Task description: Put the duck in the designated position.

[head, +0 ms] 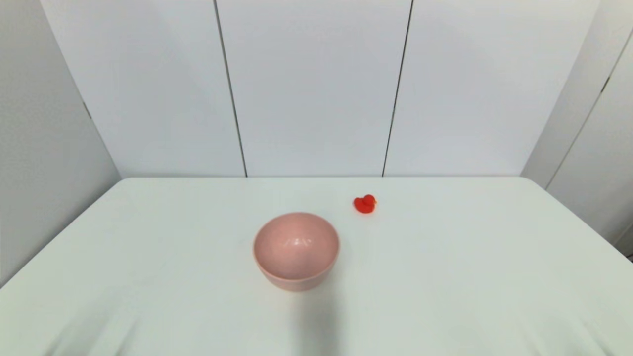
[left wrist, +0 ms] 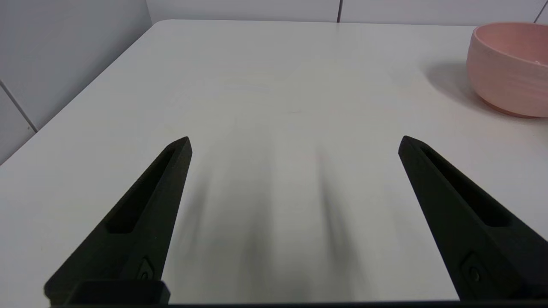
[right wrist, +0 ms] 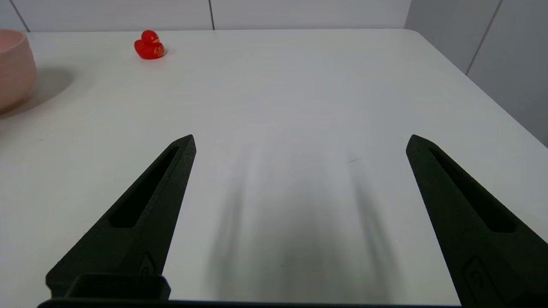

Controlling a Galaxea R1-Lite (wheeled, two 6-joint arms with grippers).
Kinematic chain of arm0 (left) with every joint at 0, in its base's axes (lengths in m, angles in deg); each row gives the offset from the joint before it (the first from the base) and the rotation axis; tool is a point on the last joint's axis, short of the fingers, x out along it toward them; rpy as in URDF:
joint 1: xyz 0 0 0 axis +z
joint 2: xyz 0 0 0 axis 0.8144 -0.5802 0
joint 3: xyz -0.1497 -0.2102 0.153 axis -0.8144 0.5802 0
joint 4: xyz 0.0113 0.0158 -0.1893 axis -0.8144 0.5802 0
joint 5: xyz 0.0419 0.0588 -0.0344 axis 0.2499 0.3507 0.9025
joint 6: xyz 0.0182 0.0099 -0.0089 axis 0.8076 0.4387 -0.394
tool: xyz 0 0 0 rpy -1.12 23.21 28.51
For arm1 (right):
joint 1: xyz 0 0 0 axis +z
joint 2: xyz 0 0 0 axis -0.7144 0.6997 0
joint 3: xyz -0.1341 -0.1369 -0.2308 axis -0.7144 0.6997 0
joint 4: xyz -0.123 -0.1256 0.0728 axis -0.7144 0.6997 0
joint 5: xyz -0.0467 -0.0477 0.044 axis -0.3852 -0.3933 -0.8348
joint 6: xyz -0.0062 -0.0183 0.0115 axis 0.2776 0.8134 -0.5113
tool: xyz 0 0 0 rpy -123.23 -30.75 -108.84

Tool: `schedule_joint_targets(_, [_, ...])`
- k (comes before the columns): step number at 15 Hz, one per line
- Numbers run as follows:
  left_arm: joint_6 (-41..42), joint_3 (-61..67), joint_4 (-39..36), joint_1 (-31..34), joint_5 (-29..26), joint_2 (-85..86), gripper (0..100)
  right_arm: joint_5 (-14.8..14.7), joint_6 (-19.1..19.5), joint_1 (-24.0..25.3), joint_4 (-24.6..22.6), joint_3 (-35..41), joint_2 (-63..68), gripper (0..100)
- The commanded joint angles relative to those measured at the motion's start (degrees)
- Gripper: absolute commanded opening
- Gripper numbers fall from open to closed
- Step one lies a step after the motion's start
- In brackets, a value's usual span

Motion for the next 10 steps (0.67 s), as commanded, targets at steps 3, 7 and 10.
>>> schedule_joint_targets(3, [0.0, 0.0, 0.0, 0.0, 0.0, 0.1, 100, 0.0, -0.5, 0.0, 0.0, 0.0, 0.1, 100])
schedule_joint_targets(7, [0.0, 0.0, 0.0, 0.0, 0.0, 0.1, 100, -0.1, -0.6, 0.0, 0.0, 0.0, 0.1, 100])
schedule_joint_targets(10, [0.0, 0.0, 0.0, 0.0, 0.0, 0.1, 100, -0.1, -0.5, 0.0, 0.0, 0.0, 0.1, 100])
